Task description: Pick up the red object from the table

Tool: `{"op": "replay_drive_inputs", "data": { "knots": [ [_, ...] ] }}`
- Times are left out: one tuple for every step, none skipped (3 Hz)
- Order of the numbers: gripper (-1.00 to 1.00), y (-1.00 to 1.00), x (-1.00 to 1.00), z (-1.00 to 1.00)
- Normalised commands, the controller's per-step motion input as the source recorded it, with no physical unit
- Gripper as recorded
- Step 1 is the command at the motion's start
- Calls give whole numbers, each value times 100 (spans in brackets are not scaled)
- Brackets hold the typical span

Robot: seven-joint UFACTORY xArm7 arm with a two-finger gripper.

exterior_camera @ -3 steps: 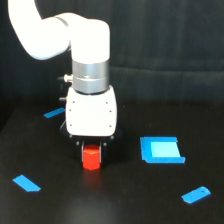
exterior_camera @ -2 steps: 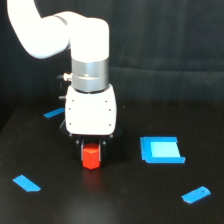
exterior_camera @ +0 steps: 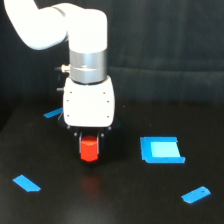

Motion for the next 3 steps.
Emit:
{"op": "replay_drive_inputs", "data": {
  "knots": [
    [-100,5,-3,100],
    [-100,-1,4,94],
    [-99,7,7,85]
  ]
}}
